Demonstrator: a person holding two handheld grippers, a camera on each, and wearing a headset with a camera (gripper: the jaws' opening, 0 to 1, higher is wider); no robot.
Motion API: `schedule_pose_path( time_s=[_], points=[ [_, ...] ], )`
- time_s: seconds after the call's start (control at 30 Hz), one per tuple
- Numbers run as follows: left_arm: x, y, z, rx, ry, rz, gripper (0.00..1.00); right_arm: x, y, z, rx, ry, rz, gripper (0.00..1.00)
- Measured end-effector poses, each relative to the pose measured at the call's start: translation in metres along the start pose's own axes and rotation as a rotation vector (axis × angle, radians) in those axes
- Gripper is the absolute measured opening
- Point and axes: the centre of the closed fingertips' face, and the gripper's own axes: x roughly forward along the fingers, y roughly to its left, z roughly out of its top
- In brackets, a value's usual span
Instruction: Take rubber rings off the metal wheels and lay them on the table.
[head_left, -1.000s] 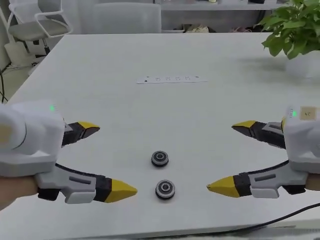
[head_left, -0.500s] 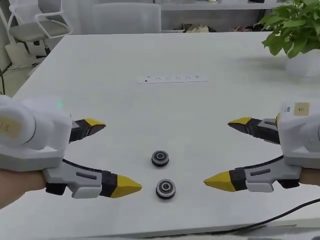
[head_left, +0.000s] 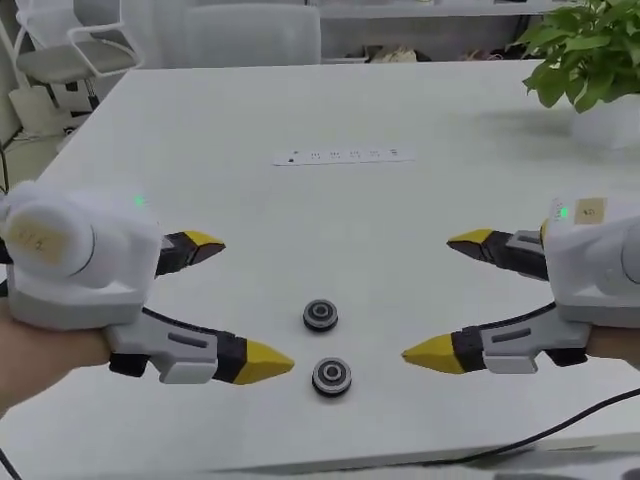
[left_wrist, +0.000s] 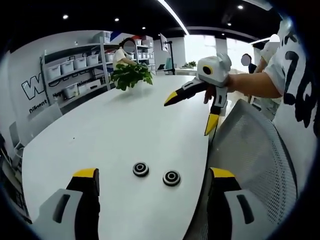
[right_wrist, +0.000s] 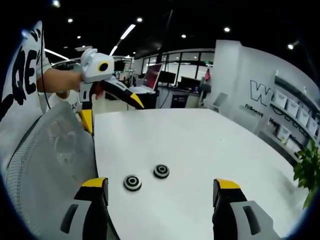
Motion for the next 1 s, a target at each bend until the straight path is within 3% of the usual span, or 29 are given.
schedule_pose_path(
  time_s=[1.0],
  points=[
    [0.030,0.001,-0.009,0.055,0.045,-0.060,0.79,0.029,0.004,-0.011,-0.049,0.030,0.087,0.78]
  ],
)
